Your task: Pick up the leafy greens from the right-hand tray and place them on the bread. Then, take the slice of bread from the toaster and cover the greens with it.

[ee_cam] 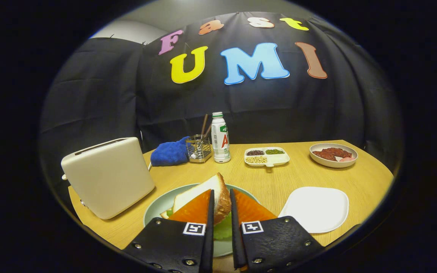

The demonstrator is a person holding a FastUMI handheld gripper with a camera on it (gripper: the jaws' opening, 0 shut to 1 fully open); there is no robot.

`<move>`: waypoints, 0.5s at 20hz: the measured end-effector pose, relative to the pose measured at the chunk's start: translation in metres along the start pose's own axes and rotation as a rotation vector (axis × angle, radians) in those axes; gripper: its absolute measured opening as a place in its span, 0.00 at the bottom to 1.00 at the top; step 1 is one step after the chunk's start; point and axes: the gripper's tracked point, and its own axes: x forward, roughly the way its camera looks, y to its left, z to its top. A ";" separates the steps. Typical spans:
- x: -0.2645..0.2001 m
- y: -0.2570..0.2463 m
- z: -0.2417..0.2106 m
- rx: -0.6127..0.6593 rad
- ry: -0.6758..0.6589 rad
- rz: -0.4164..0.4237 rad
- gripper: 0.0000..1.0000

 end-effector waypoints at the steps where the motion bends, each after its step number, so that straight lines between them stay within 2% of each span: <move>1: 0.000 -0.005 -0.001 -0.018 0.007 -0.025 0.21; 2: 0.004 -0.013 -0.006 -0.050 0.021 -0.053 0.23; 3: 0.006 -0.018 -0.012 -0.094 0.042 -0.075 0.33; 4: 0.005 -0.017 -0.014 -0.119 0.060 -0.078 0.33; 10: -0.009 -0.013 0.010 -0.152 -0.030 -0.081 0.33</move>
